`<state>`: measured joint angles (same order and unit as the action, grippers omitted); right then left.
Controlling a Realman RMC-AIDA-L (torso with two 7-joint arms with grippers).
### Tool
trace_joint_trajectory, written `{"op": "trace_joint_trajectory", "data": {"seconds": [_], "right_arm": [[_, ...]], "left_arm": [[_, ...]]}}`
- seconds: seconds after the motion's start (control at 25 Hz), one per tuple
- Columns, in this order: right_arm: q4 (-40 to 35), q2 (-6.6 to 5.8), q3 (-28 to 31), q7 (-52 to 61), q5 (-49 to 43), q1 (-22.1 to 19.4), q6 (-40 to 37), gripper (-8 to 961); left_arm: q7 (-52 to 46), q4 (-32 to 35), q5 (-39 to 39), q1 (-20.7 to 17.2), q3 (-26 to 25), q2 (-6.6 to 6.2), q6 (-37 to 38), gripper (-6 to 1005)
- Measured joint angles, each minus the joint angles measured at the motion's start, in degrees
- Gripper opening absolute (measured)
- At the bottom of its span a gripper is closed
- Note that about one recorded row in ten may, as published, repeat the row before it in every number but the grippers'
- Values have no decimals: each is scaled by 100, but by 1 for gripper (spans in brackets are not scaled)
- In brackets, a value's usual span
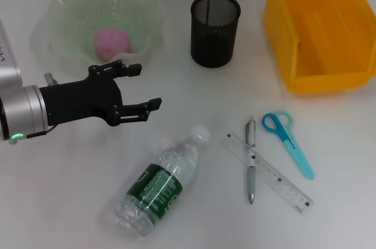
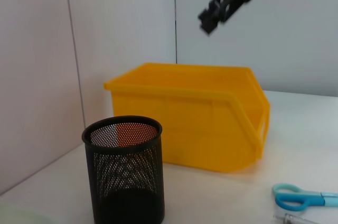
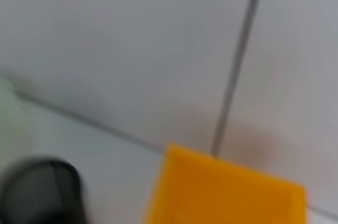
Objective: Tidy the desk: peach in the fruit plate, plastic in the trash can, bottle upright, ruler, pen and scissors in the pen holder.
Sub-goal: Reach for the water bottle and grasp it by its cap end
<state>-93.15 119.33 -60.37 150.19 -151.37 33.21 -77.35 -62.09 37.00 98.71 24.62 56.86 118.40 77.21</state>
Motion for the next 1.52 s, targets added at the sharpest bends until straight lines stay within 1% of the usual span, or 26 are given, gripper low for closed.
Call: {"op": "trace_joint_trajectory", "data": {"seconds": [0.04, 0.12, 0.2, 0.32, 0.36, 0.44, 0.56, 0.68, 0.72, 0.76, 0.8, 0.84, 0.88, 0.92, 1.0, 1.04, 1.08, 1.12, 1.16, 1.2, 1.24, 1.28, 1.32, 1.4, 1.48, 1.52], "right_arm": [[-189, -5, 44, -142, 494, -206, -13, 779], [-389, -8, 234, -829, 1856, -758, -33, 779], [-264, -7, 377, -1799, 3214, -1309, -101, 780], [454, -13, 591, -3290, 4671, -1936, -475, 780], [731, -13, 695, -3705, 4979, -2065, -640, 780], [1536, -15, 1065, -4504, 5304, -2169, -1062, 780], [2659, -43, 1689, -5470, 5266, -2168, -1608, 780], [3655, -171, 2098, -6411, 4878, -2147, -1933, 780], [3815, -199, 2125, -6544, 4758, -2142, -1959, 780], [4004, -227, 2143, -6698, 4614, -2137, -1976, 780], [4181, -249, 2148, -6837, 4470, -2132, -1971, 779], [4263, -251, 2151, -6930, 4374, -2133, -1954, 779], [4327, -249, 2151, -7010, 4278, -2137, -1938, 779], [4358, -240, 2154, -7067, 4190, -2143, -1922, 779], [4372, -210, 2143, -7169, 4031, -2146, -1936, 779], [4377, -198, 2130, -7213, 3936, -2140, -1944, 779], [4382, -190, 2118, -7246, 3855, -2131, -1950, 779], [4384, -186, 2109, -7279, 3767, -2116, -1953, 779], [4387, -180, 2103, -7295, 3675, -2091, -1951, 779], [4388, -177, 2101, -7307, 3591, -2066, -1943, 779], [4393, -172, 2102, -7314, 3524, -2038, -1937, 779], [4406, -165, 2115, -7318, 3485, -2017, -1932, 780], [4421, -156, 2126, -7321, 3453, -2001, -1924, 780], [4443, -139, 2146, -7327, 3438, -1982, -1922, 780], [4450, -132, 2150, -7330, 3432, -1974, -1922, 780], [4451, -129, 2151, -7332, 3428, -1972, -1921, 780]], "left_arm": [[4, 10, -38, -31, -11, -1, 20, 830], [11, 35, -119, -85, -24, -2, 101, 829], [15, 108, -213, -157, -25, -3, 225, 829], [9, 266, -463, -312, -22, 2, 453, 828], [-25, 312, -546, -351, -18, 3, 548, 828], [-211, 400, -663, -391, -11, 4, 795, 827], [-560, 632, -693, -401, 39, 8, 1114, 826], [-919, 1075, -710, -472, 237, 40, 1382, 826], [-1235, 1334, -722, -529, 390, 57, 1370, 825], [-1867, 1775, -705, -627, 710, 63, 1156, 825], [-2181, 2020, -681, -685, 923, 59, 1010, 825], [-2567, 2284, -641, -753, 1153, 52, 815, 825], [-3011, 2742, -520, -883, 1547, 39, 511, 824], [-3528, 3264, -296, -1037, 1954, 28, 132, 824], [-4433, 4065, 243, -1245, 2540, 23, -389, 819], [-4988, 4482, 623, -1318, 2807, 24, -622, 813], [-4988, 4482, 623, -1318, 2807, 24, -622, 808], [-6118, 5085, 1354, -1335, 3185, 28, -784, 802], [-6544, 5278, 1620, -1308, 3322, 29, -787, 797], [-6544, 5278, 1620, -1308, 3322, 29, -787, 794], [-7216, 5532, 2078, -1246, 3536, 29, -769, 790], [-7216, 5532, 2078, -1246, 3536, 29, -769, 787], [-8043, 5733, 2689, -1099, 3846, 34, -750, 784], [-8563, 5695, 3195, -931, 4054, 47, -764, 777], [-8563, 5695, 3195, -931, 4054, 47, -764, 770], [-8812, 5623, 3433, -818, 4176, 52, -791, 767]]}}
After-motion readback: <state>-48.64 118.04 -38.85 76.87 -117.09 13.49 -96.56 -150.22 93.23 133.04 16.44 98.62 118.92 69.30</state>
